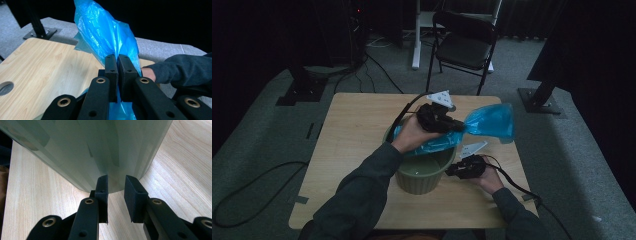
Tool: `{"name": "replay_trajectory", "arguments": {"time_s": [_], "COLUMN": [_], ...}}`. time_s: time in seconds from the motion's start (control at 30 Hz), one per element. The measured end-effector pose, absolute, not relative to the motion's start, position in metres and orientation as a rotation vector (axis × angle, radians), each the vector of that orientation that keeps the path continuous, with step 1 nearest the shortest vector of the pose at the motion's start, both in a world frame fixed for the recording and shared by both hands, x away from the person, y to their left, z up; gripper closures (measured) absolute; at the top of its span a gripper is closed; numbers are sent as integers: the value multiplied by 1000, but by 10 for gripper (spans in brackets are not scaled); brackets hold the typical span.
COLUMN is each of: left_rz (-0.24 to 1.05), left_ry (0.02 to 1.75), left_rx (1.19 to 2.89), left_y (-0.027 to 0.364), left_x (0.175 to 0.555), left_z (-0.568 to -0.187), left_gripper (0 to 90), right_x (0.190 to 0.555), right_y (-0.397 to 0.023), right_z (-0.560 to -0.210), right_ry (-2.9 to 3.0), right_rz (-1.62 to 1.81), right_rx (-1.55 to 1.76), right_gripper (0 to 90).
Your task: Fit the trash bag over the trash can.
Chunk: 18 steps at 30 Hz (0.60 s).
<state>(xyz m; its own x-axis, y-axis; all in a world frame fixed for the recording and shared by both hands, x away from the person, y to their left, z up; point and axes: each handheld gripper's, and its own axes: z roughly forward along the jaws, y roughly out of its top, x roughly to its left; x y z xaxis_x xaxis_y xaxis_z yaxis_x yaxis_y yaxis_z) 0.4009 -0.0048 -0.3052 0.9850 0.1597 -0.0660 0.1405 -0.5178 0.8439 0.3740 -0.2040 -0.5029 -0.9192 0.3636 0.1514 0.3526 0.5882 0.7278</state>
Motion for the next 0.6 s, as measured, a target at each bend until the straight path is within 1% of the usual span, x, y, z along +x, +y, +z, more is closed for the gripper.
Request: {"name": "replay_trajectory", "arguments": {"time_s": [0.2, 0.6], "left_rz": [-1, 61], "left_ry": [193, 252], "left_rx": [2092, 2123], "left_y": [-5, 20], "left_x": [401, 402], "left_z": [-299, -307], "left_gripper": [862, 861], "right_x": [374, 373], "right_y": [-204, -207], "right_z": [-503, -501], "right_ry": [2793, 2780], "right_rz": [1277, 1266], "right_rx": [623, 621], "right_gripper": [728, 710]}}
